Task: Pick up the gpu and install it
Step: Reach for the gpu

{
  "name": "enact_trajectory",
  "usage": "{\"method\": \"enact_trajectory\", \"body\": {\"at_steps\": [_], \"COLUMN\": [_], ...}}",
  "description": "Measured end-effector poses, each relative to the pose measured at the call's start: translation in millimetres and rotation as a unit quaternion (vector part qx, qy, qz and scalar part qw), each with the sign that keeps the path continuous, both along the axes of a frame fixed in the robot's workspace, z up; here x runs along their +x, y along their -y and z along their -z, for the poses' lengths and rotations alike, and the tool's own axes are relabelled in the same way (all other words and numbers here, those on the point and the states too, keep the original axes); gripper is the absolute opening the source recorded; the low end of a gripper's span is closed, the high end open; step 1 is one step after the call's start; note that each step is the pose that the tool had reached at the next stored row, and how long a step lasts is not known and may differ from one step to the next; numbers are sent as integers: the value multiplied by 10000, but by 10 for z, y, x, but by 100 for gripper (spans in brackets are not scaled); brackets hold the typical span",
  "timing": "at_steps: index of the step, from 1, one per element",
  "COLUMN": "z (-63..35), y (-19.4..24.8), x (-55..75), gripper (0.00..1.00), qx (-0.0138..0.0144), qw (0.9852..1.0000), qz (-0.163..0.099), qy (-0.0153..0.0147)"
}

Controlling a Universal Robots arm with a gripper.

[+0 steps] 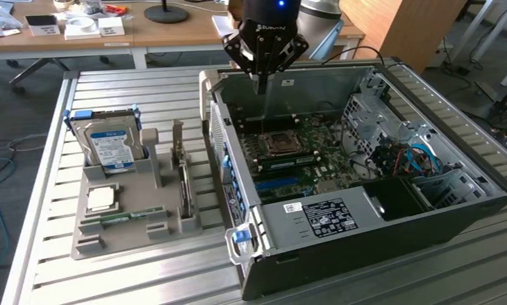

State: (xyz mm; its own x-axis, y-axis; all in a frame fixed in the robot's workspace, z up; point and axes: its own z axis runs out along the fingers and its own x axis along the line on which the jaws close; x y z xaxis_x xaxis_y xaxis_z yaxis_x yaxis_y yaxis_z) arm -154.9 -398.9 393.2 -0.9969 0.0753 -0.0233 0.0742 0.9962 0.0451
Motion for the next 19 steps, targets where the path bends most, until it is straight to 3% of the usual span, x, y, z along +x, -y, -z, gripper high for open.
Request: {"method": "enact_trajectory", "body": {"at_steps": [19], "z": [0], "y": [0], "x": [-105], "gripper": [11], "qx": [0], "qw": [10000], "qz": [0], "qy": [0]}}
